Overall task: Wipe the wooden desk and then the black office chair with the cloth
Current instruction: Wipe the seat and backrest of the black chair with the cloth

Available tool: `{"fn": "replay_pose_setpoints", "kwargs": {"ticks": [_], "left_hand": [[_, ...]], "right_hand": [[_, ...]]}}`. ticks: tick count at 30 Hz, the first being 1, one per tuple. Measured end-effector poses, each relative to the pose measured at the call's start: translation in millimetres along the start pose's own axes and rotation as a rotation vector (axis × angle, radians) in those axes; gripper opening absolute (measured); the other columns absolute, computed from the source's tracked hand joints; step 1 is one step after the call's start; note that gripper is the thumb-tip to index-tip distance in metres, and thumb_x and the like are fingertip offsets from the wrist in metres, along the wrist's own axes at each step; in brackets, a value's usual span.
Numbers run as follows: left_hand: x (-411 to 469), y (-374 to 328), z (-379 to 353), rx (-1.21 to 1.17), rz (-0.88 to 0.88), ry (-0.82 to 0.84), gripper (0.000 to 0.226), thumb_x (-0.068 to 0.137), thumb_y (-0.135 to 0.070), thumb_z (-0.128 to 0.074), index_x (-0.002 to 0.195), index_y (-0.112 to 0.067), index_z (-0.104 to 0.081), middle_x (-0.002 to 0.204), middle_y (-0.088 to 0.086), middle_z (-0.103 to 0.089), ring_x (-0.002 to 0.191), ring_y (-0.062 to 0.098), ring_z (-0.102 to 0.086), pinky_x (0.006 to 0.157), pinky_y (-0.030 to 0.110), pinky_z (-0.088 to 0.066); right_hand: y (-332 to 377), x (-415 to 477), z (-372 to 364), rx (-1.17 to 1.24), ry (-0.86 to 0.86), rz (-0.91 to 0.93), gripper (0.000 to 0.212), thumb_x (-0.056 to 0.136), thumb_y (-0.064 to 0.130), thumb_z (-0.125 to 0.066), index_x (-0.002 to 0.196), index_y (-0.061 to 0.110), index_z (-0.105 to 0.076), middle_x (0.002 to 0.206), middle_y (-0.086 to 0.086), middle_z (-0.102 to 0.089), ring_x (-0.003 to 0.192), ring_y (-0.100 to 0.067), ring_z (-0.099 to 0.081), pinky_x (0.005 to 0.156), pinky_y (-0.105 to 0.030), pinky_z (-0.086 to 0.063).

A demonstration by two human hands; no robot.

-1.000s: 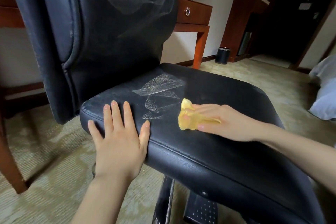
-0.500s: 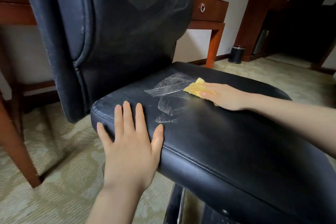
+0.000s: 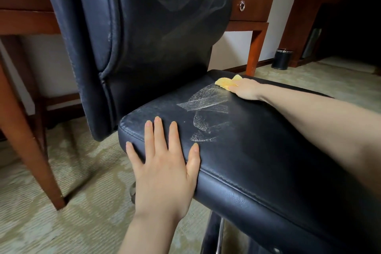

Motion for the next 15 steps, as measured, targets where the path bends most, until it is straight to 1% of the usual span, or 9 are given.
{"fn": "replay_pose_setpoints", "kwargs": {"ticks": [2,5,7,10,11,13,14,15], "left_hand": [[1,0,-1,-0.004,-0.001,-0.013,0.089,0.065,-0.051,0.03,0.148,-0.022,0.016,0.156,0.004,0.022,0.14,0.021,0.029,0.114,0.053,0.004],[2,1,-2,-0.039,0.016,-0.03,0.088,0.065,-0.052,0.029,0.147,-0.025,0.014,0.156,0.001,0.02,0.141,0.018,0.027,0.115,0.052,0.004],[2,2,-2,-0.053,0.016,-0.05,0.087,0.066,-0.053,0.027,0.148,-0.025,0.011,0.157,0.001,0.018,0.141,0.017,0.026,0.114,0.052,0.004],[4,3,-2,-0.097,0.017,-0.067,0.083,0.073,-0.055,0.022,0.149,-0.026,0.005,0.157,0.0,0.015,0.142,0.016,0.023,0.114,0.052,0.004],[5,3,-2,-0.111,0.017,-0.07,0.077,0.079,-0.056,0.018,0.149,-0.027,0.003,0.157,0.0,0.014,0.142,0.015,0.022,0.114,0.052,0.004],[5,4,-2,-0.133,0.015,-0.064,0.068,0.087,-0.054,0.006,0.149,-0.026,0.001,0.158,0.0,0.013,0.143,0.015,0.021,0.115,0.053,0.004],[5,5,-3,-0.135,0.014,-0.062,0.067,0.087,-0.052,0.004,0.149,-0.026,0.001,0.158,0.0,0.012,0.143,0.015,0.021,0.115,0.053,0.004],[5,6,-4,-0.129,0.015,-0.066,0.066,0.089,-0.051,0.005,0.149,-0.026,0.001,0.158,0.0,0.012,0.143,0.015,0.021,0.115,0.053,0.004]], "right_hand": [[-3,-10,3,0.006,0.025,0.022,0.052,0.103,0.037,-0.028,0.146,0.007,-0.031,0.15,-0.018,-0.033,0.135,-0.034,-0.034,0.107,-0.035,-0.027],[-3,-29,9,0.049,0.06,0.069,0.055,0.101,0.041,-0.032,0.139,0.002,-0.042,0.139,-0.02,-0.047,0.124,-0.033,-0.046,0.102,-0.036,-0.035],[-2,-48,10,0.091,0.096,0.124,0.055,0.1,0.043,-0.036,0.138,0.004,-0.044,0.138,-0.016,-0.049,0.123,-0.03,-0.048,0.103,-0.036,-0.035],[3,-81,10,0.157,0.119,0.261,0.048,0.099,0.041,-0.041,0.134,0.01,-0.049,0.139,-0.009,-0.05,0.119,-0.024,-0.052,0.099,-0.027,-0.036],[5,-93,8,0.197,0.117,0.316,0.044,0.098,0.038,-0.044,0.133,0.013,-0.052,0.14,-0.001,-0.049,0.121,-0.02,-0.051,0.099,-0.022,-0.034],[12,-118,6,0.269,0.115,0.444,0.037,0.097,0.03,-0.049,0.132,0.021,-0.054,0.138,0.017,-0.041,0.127,-0.003,-0.04,0.1,-0.005,-0.024],[15,-130,5,0.286,0.112,0.502,0.035,0.096,0.026,-0.05,0.132,0.023,-0.055,0.136,0.022,-0.038,0.128,0.005,-0.034,0.102,-0.001,-0.018],[17,-141,4,0.303,0.11,0.558,0.035,0.096,0.022,-0.052,0.131,0.023,-0.055,0.134,0.026,-0.036,0.128,0.01,-0.029,0.105,-0.002,-0.015]]}}
Point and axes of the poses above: each hand's wrist, its own x-axis towards the middle knuckle, its own z-axis out of the back of the hand, y = z × x, the point moved 1 cm from there along x, towards the middle knuckle
